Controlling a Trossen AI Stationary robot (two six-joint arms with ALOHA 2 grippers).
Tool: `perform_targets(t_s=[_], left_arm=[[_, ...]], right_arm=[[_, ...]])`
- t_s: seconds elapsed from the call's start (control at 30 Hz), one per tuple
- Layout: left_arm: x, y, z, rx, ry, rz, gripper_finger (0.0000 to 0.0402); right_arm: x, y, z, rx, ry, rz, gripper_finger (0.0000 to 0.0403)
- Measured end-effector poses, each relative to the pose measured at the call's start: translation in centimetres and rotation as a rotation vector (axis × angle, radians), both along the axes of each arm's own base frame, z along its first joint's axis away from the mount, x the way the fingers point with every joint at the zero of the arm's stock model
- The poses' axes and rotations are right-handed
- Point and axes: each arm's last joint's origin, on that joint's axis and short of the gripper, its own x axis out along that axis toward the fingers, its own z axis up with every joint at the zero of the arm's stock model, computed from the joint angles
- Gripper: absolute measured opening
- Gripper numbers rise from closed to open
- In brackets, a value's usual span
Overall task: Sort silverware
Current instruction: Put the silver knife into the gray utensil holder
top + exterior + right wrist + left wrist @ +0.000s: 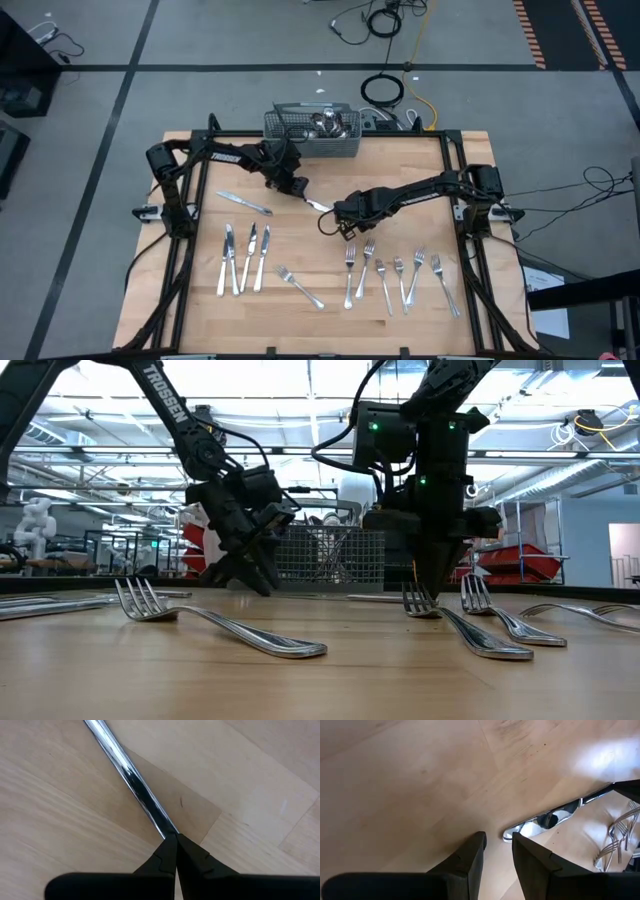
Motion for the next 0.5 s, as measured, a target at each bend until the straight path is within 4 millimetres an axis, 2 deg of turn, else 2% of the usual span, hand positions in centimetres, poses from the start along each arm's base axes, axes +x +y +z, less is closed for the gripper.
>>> perform_targets(t_s=[0.5], left_arm=[[0.48,-0.89,-0.03,0.015,-0.002,-0.023,0.0116]], right_arm=[[0.44,-0.78,0.04,-0.020,-0.048,-0.009,0.0000]])
